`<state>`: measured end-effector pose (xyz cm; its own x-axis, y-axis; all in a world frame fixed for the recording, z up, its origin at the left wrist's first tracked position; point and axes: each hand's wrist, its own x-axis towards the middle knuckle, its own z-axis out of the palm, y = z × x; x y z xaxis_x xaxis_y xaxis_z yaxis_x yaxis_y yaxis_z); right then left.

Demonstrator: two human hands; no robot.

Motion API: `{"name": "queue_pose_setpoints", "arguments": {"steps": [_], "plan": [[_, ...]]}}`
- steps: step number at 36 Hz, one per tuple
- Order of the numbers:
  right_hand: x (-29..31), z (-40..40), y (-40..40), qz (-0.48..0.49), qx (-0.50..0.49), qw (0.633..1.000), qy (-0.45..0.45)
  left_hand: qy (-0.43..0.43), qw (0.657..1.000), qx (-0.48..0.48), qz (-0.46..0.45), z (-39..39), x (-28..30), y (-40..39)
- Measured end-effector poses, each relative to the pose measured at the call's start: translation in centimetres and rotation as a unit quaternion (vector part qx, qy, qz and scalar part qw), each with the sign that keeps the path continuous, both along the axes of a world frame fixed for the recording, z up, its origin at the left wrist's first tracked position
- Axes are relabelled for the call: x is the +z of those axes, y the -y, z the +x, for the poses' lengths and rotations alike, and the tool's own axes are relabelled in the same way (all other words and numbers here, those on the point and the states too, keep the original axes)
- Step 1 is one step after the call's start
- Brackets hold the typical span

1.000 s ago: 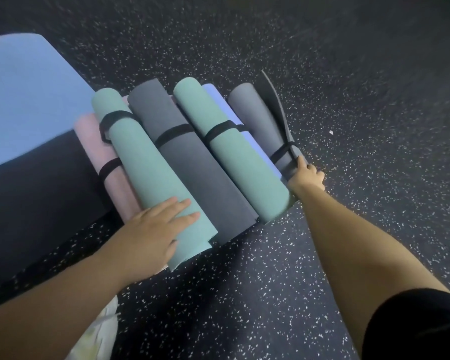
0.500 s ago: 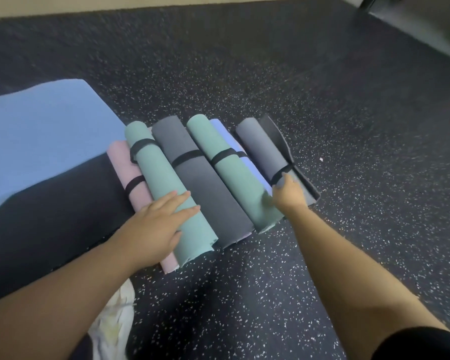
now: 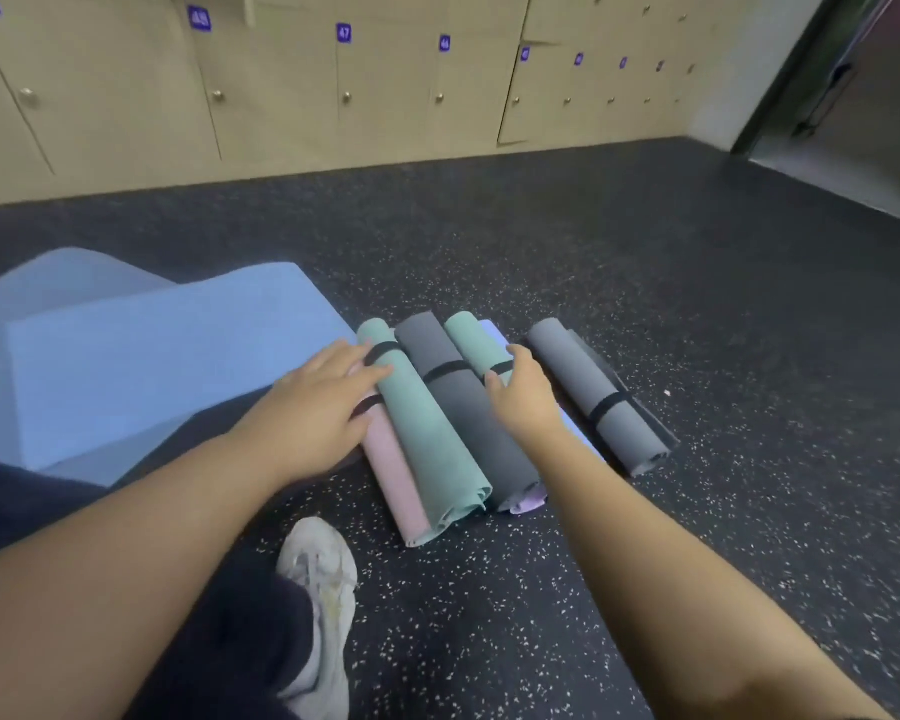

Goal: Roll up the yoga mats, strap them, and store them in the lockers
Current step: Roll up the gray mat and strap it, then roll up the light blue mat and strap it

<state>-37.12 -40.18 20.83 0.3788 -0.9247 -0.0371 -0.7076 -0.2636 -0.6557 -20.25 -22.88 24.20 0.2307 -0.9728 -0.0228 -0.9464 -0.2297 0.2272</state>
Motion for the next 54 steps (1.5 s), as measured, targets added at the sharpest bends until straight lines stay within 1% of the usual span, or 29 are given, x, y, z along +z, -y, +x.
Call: {"name": "queue_pose_setpoints", "arguments": {"steps": [5, 10, 15, 21, 26, 32, 36, 38, 40, 42, 47, 54], "plan": [[2.8, 3.2, -4.3, -0.015, 0.03, 0.999, 0.026, 0.014, 0.998, 0.056, -0.032, 0.7, 3.7, -2.9], [6.3, 7.8, -9.5, -0.043, 0.104, 0.992, 0.063, 0.018, 0.99, 0.125, -0.066, 3.1, 7.1, -7.0], [10.6, 12.4, -14.4, -0.069, 0.18, 0.977, 0.092, 0.004, 0.975, 0.186, -0.12, 5.9, 9.5, -11.3], [14.4, 17.4, -19.0, -0.088, 0.256, 0.958, 0.096, -0.002, 0.962, 0.234, -0.141, 9.0, 10.4, -16.2], [14.7, 21.9, -21.8, -0.097, 0.305, 0.946, 0.055, -0.005, 0.95, 0.28, -0.136, 11.9, 9.5, -19.6], [11.3, 27.7, -24.0, -0.083, 0.339, 0.937, 0.011, -0.025, 0.928, 0.344, -0.142, 15.9, 5.8, -23.3], [7.4, 31.1, -23.7, -0.074, 0.339, 0.937, -0.051, -0.05, 0.912, 0.384, -0.136, 19.1, 1.6, -25.4], [5.5, 32.7, -23.4, -0.071, 0.343, 0.933, -0.08, -0.088, 0.898, 0.416, -0.111, 21.0, -0.7, -26.0], [3.5, 34.2, -23.2, -0.067, 0.355, 0.926, -0.107, -0.151, 0.871, 0.457, -0.099, 22.5, -3.1, -26.3], [1.4, 35.7, -22.9, -0.055, 0.364, 0.92, -0.13, -0.191, 0.847, 0.488, -0.092, 23.5, -5.6, -26.3], [-3.7, 39.3, -21.9, -0.024, 0.37, 0.912, -0.175, -0.213, 0.843, 0.492, -0.042, 25.2, -11.7, -25.3], [-10.6, 42.5, -20.0, 0.032, 0.377, 0.901, -0.214, -0.286, 0.827, 0.484, -0.021, 27.7, -17.8, -23.0]]}}
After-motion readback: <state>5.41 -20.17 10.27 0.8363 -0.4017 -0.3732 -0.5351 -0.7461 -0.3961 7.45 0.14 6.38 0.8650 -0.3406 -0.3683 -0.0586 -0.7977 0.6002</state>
